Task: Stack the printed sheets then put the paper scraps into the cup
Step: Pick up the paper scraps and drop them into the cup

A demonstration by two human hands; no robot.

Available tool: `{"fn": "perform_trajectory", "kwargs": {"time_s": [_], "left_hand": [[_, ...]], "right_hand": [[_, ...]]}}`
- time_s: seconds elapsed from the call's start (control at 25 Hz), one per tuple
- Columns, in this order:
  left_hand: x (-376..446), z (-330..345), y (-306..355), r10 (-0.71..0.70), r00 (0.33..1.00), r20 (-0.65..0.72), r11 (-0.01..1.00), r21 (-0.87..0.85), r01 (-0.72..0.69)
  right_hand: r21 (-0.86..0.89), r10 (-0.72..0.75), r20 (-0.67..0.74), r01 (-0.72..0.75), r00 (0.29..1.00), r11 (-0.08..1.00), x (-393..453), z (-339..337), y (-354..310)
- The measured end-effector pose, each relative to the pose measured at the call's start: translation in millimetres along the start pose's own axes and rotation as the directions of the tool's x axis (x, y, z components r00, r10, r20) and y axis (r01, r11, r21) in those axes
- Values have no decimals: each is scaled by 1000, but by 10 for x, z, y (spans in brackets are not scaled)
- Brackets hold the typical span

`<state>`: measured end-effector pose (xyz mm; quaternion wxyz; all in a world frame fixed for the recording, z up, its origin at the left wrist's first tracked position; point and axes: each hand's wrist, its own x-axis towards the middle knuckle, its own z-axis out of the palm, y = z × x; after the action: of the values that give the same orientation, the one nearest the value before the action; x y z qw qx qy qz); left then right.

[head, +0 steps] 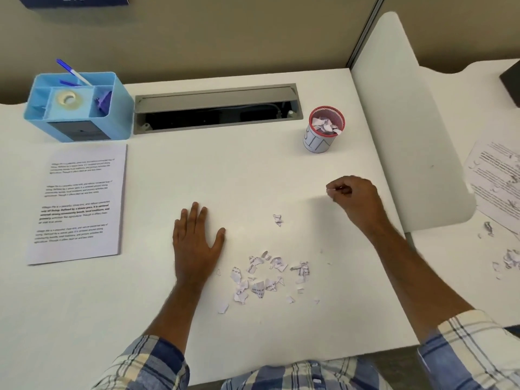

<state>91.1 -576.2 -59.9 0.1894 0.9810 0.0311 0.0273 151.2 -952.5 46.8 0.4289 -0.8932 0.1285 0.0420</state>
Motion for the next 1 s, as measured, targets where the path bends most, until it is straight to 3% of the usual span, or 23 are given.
{"fn": "perform_trajectory", "kwargs": {"time_s": [0.2, 0.36, 0.48, 0.64, 0.84, 1.0], "left_hand": [[6, -13, 9, 4, 1000, 2, 1000, 4, -4], [12, -11, 19, -9, 1000, 8, 1000, 6, 9], [11, -13, 13, -9, 1000, 17, 1000, 11, 9], [15, -22, 35, -24, 999, 31, 1000, 16, 24], [20, -30, 38, -27, 999, 37, 999, 19, 26], [26, -23, 42, -26, 999, 28, 1000, 16, 25]], "right_hand": [[69, -14, -144, 24, 989, 997, 773, -241, -153], [-122, -128, -188, 106, 974, 987, 1257, -403, -369], [-392, -246, 38, 241, 968, 888, 1496, -449, -493], [-614, -229, 348, 406, 909, 677, 1734, -415, -709], [-686, -125, 458, 440, 880, 579, 1893, -264, -842], [-729, -51, 466, 416, 883, 543, 1924, -92, -861]]}}
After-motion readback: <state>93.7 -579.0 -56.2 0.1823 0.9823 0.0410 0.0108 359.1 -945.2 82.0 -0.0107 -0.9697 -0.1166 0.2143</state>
